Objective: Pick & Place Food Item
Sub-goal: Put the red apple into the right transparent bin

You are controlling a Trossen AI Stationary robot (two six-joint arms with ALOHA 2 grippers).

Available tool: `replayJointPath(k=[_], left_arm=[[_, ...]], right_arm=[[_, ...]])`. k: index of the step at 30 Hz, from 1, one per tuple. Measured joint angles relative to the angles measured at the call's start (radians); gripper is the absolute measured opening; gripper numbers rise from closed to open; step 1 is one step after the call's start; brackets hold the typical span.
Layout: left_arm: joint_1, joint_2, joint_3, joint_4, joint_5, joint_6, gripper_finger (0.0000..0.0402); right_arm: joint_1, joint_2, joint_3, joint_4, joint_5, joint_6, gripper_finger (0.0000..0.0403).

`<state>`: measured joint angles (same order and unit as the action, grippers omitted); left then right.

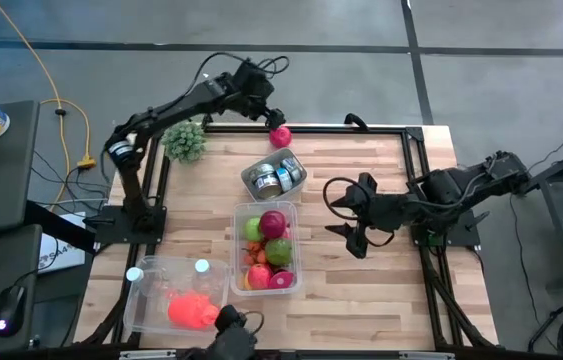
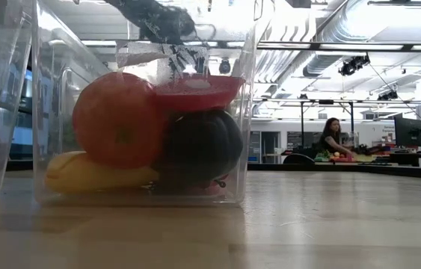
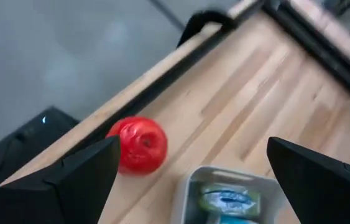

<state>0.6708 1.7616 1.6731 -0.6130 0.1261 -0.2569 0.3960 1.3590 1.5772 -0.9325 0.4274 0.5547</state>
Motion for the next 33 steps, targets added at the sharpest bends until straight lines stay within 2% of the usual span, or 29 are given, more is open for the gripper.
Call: replayJointPath(k=[3, 7, 9, 19, 25, 33], left_arm=[[0.01, 0.099, 0.142, -0.159, 0.02, 0.022, 0.0391], [0.025, 0.222, 0.306, -0.306, -0.046, 0.024, 0.0391], [0.031, 0.259, 0.348, -0.318, -0.077, 0.019, 0.0391], [0.018, 0.315, 0.365, -0.288, -0.08, 0.073, 0.0391], [0.016, 0.311, 0.365, -0.291, -0.08, 0.018, 0.0391], [0.014, 0.31, 0.365, -0.303, -0.07, 0.018, 0.0391]], right_arm=[[-0.015, 0.0, 0.0, 0.0, -0.025, -0.016, 0.027], [-0.04, 0.0, 0.0, -0.006, -0.062, -0.036, 0.027], [-0.049, 0.0, 0.0, -0.018, -0.072, -0.035, 0.027], [-0.052, -0.001, 0.0, -0.069, -0.087, -0.004, 0.027], [-0.052, -0.015, 0.0, -0.082, -0.04, -0.003, 0.027], [-0.052, -0.022, 0.0, -0.086, -0.037, -0.013, 0.027]])
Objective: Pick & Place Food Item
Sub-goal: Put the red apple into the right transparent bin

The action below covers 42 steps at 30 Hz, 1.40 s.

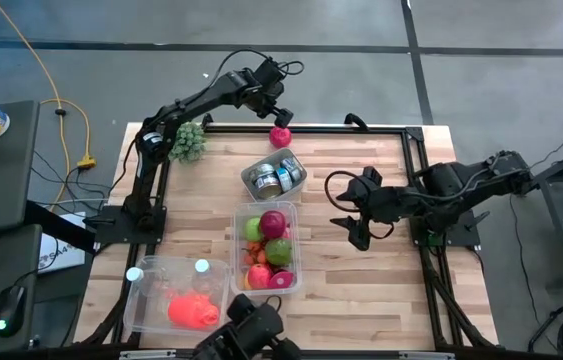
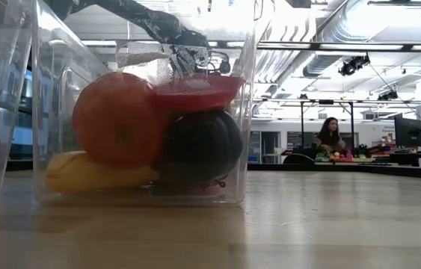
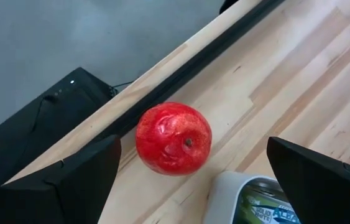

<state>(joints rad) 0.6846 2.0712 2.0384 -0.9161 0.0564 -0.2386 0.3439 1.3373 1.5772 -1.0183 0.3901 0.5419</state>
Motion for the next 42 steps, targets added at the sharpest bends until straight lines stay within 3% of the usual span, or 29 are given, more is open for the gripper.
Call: replayJointPath(k=[13, 17, 22, 27, 42], left_arm=[[-0.044, 0.0, -0.001, 0.011, -0.011, -0.055, 0.0391], [-0.048, 0.034, 0.0, -0.001, -0.056, -0.197, 0.0391], [-0.043, 0.086, -0.002, -0.039, -0.101, -0.257, 0.0391], [-0.046, 0.128, -0.002, -0.052, -0.124, -0.267, 0.0391], [-0.07, 0.154, -0.002, 0.023, -0.113, -0.308, 0.0391]], right_arm=[[0.001, 0.0, 0.0, 0.0, -0.004, 0.003, 0.027], [0.001, 0.0, 0.0, 0.001, 0.003, 0.003, 0.027], [0.0, 0.0, 0.0, 0.005, 0.017, 0.003, 0.027], [0.0, 0.0, 0.0, 0.005, 0.056, 0.003, 0.027], [-0.027, 0.001, 0.0, 0.005, 0.048, -0.017, 0.027]])
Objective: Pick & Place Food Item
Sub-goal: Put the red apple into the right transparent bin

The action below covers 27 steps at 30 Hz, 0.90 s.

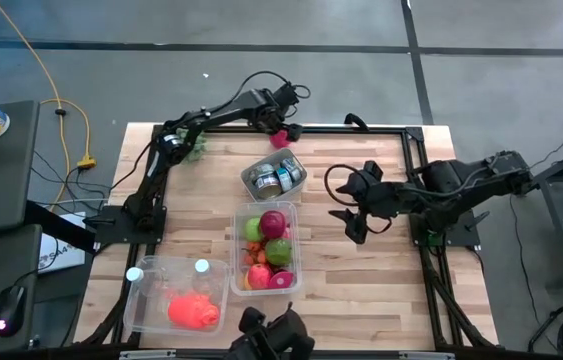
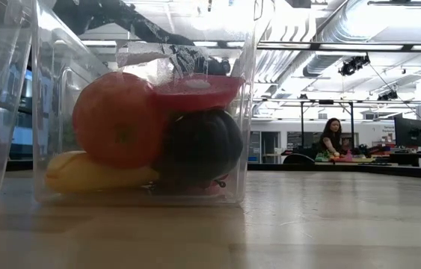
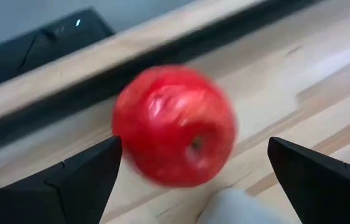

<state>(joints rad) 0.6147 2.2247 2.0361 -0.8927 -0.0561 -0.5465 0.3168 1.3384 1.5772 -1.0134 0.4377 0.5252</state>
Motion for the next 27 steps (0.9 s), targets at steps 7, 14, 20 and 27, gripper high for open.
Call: replayJointPath(k=[7, 14, 20, 27], left_arm=[[-0.004, 0.052, 0.0, -0.01, 0.019, -0.004, 0.0391], [-0.008, 0.062, 0.0, 0.003, 0.011, -0.004, 0.0391], [-0.01, 0.064, 0.0, 0.018, -0.006, -0.004, 0.0391], [-0.01, 0.064, 0.0, 0.02, -0.035, -0.003, 0.0391]], right_arm=[[0.001, 0.0, 0.0, -0.001, -0.002, -0.011, 0.027], [0.001, 0.0, 0.0, -0.002, 0.001, -0.025, 0.027], [0.001, 0.0, 0.0, -0.005, 0.001, -0.024, 0.027], [0.001, 0.0, 0.0, -0.008, 0.001, -0.022, 0.027]])
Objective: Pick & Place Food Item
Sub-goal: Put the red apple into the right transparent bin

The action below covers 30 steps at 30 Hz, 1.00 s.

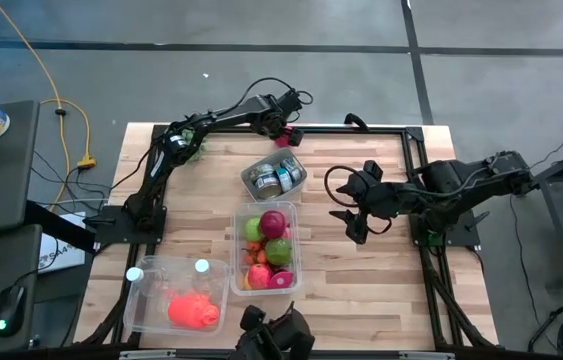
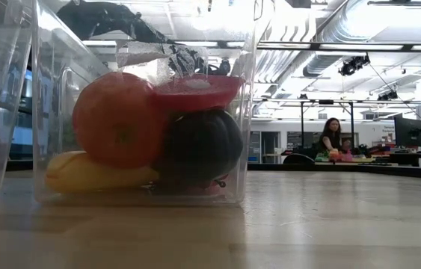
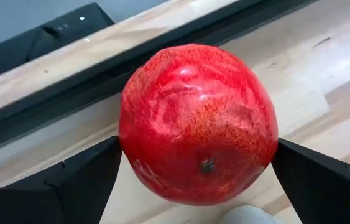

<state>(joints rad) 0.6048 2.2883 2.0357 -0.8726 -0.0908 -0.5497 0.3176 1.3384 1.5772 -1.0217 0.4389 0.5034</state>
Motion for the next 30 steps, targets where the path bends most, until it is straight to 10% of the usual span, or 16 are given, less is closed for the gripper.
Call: replayJointPath(k=[30], left_arm=[[-0.006, 0.0, -0.005, 0.014, 0.077, 0.03, 0.033]], right_arm=[[0.0, 0.0, 0.0, 0.0, 0.0, 0.004, 0.027]])
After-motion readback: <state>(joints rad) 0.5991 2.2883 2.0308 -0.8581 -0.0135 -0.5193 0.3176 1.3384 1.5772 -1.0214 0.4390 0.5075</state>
